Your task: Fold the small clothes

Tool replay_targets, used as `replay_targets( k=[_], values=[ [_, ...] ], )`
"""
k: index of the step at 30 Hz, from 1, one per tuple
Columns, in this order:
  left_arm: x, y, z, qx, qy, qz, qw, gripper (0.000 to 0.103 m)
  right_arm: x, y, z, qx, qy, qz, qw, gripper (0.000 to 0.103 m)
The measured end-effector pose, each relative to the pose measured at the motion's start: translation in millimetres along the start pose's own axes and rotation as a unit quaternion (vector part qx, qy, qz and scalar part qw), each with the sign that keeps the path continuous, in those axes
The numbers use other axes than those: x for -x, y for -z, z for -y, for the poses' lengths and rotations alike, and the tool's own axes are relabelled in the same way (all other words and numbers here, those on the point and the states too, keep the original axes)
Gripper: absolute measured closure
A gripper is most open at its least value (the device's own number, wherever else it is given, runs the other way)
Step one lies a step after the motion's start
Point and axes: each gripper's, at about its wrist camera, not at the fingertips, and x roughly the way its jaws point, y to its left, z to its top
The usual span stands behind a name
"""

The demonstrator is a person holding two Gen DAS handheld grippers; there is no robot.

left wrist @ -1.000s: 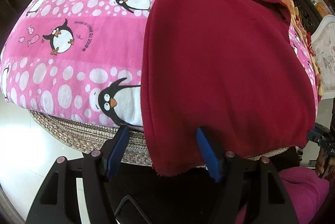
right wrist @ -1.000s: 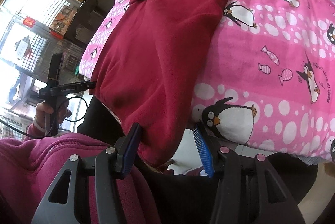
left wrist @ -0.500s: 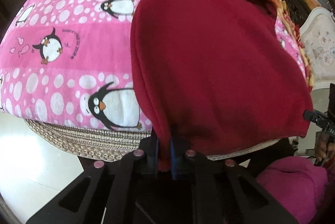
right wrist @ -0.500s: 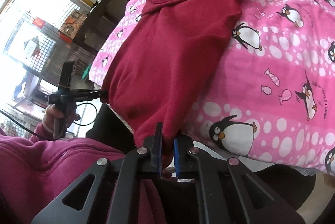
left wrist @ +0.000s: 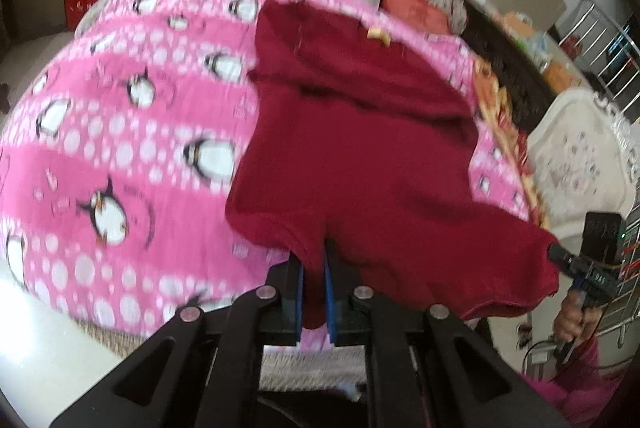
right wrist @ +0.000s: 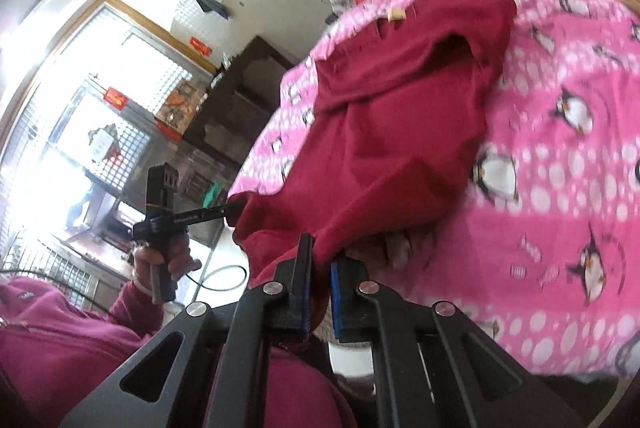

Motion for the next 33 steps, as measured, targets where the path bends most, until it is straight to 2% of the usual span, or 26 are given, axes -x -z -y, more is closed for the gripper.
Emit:
replay_targets(
  k=[6,13,21,26,33],
  values=[
    [7,-39,15,-0.006,0.015,0.052,0.9985,0.095,9,-28,3,-0.006,-0.011,0.057,0.998,0.103],
    [7,-86,29,-0.028,-0.001,0.101,0.9945,0.095,23,-67,6,0.002,-0.005,0.108,0.994,0.103],
    [-18,-151,42,-0.040,-0.035,0.143,0.9883,0.095,11,-122,16,0.010,0.026,0.132,0.991,0.103],
    [-45,-188,40,-0.048,-0.068,0.152,0.9849,0.095,-4,-163,35,-0.001,0.055,0.144,0.988,0.103],
    [-104,-236,32,-0.038,-0.082,0.123,0.9884,0.095,-36,-207,72,-0.020,0.101,0.132,0.986,0.103]
  ],
)
